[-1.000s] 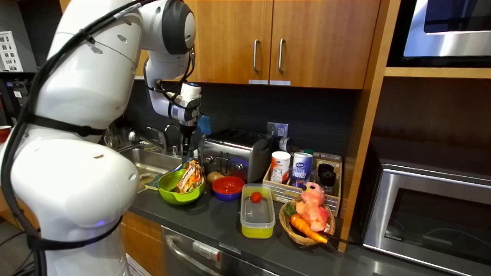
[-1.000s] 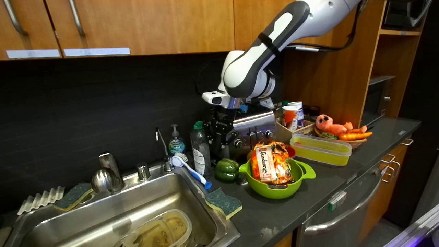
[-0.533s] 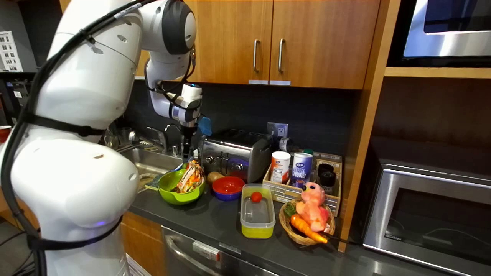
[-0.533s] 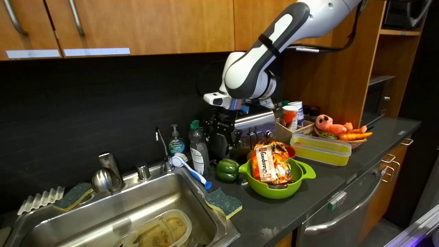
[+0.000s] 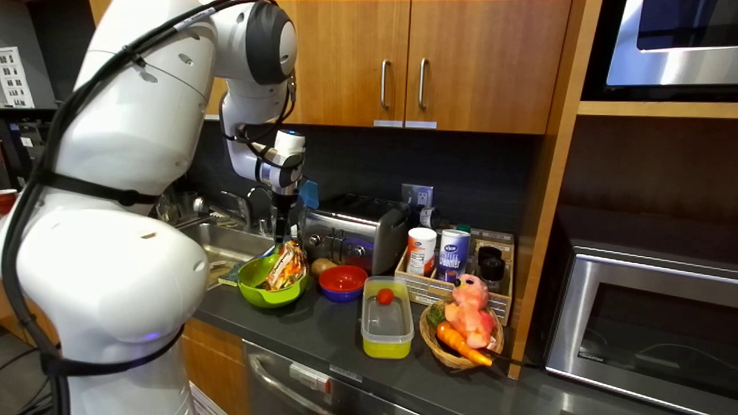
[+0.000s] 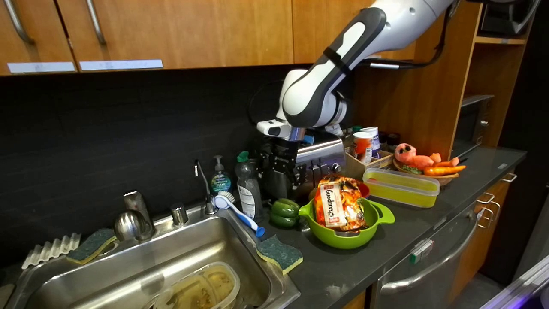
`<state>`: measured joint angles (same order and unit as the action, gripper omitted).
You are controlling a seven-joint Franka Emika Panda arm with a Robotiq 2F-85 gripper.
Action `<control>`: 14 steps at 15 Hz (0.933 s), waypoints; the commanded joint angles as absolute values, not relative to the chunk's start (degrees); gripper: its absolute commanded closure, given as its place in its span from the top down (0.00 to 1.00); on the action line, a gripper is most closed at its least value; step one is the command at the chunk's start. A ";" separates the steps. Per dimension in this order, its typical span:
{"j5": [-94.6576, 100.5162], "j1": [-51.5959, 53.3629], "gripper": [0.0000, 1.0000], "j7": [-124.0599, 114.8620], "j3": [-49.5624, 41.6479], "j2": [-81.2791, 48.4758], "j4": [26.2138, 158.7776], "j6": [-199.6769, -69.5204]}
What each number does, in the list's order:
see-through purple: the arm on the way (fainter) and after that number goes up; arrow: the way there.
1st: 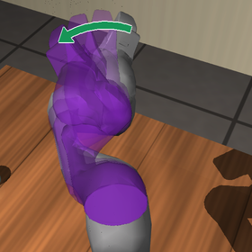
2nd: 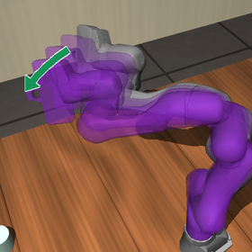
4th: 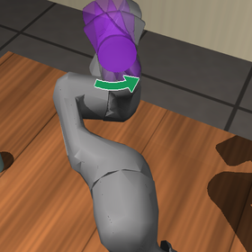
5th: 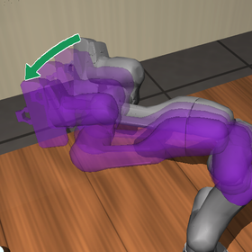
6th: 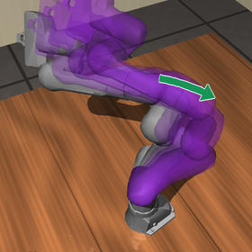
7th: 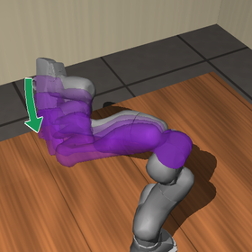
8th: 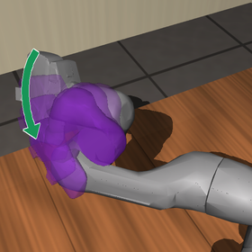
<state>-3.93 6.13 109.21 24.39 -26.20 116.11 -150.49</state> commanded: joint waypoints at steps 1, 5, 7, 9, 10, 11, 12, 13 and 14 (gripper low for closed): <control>-5.69 5.69 1.00 109.34 25.10 -25.73 116.15 -149.07; -7.99 6.26 1.00 106.87 25.52 -23.10 117.47 -146.65; -8.43 7.08 1.00 103.78 25.14 -21.04 118.28 -144.75; -7.89 8.00 1.00 100.86 24.58 -19.18 118.92 -143.66; -7.55 8.50 1.00 99.27 24.30 -18.44 119.18 -143.39; -7.27 8.94 1.00 97.77 24.04 -17.67 119.67 -143.19; -7.08 9.29 1.00 96.43 23.82 -16.92 120.09 -142.84; -6.84 9.72 1.00 94.89 23.54 -16.27 120.54 -142.67; -6.68 10.03 1.00 93.58 23.32 -15.68 121.03 -142.49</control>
<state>-6.96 8.54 97.57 24.74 -19.66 118.06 -143.41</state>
